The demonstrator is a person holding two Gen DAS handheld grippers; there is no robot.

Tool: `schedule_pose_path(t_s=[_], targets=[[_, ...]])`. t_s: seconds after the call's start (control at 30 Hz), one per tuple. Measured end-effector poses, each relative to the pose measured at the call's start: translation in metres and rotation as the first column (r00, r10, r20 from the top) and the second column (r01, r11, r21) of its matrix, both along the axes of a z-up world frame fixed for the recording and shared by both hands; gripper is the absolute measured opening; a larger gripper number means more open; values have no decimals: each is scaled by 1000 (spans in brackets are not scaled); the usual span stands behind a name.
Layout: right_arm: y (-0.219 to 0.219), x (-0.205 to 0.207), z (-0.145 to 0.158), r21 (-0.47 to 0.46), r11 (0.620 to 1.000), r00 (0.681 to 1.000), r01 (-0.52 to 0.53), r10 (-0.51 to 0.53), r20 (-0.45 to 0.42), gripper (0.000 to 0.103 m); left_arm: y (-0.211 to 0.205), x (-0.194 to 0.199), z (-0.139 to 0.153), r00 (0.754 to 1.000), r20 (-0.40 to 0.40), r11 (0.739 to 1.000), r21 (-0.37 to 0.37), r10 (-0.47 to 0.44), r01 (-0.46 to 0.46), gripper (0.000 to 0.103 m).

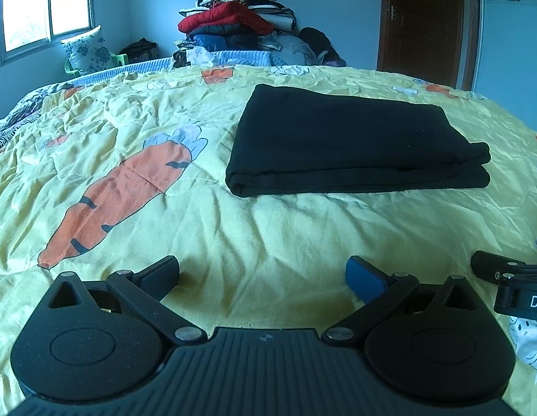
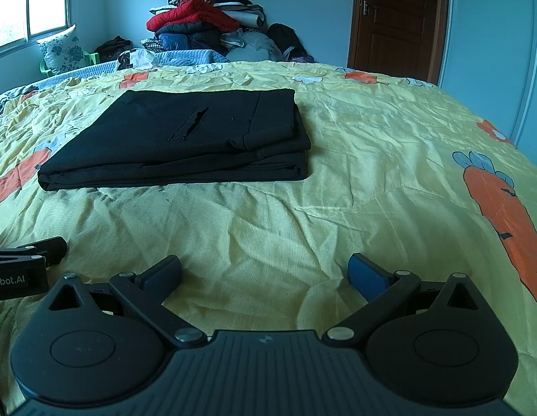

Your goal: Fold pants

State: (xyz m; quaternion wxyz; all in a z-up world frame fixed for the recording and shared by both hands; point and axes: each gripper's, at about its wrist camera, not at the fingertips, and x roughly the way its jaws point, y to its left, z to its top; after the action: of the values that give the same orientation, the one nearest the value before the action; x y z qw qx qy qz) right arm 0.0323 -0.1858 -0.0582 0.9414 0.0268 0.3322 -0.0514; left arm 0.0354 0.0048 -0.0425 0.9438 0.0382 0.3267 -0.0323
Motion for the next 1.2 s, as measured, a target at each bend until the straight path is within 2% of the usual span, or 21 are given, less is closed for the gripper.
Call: schedule_pose_path(t_s=[1.2], targets=[[0, 0, 0, 0, 1000, 1000, 0, 0, 0, 103, 2, 0, -1, 1000, 1, 1000, -4, 9, -9, 103]])
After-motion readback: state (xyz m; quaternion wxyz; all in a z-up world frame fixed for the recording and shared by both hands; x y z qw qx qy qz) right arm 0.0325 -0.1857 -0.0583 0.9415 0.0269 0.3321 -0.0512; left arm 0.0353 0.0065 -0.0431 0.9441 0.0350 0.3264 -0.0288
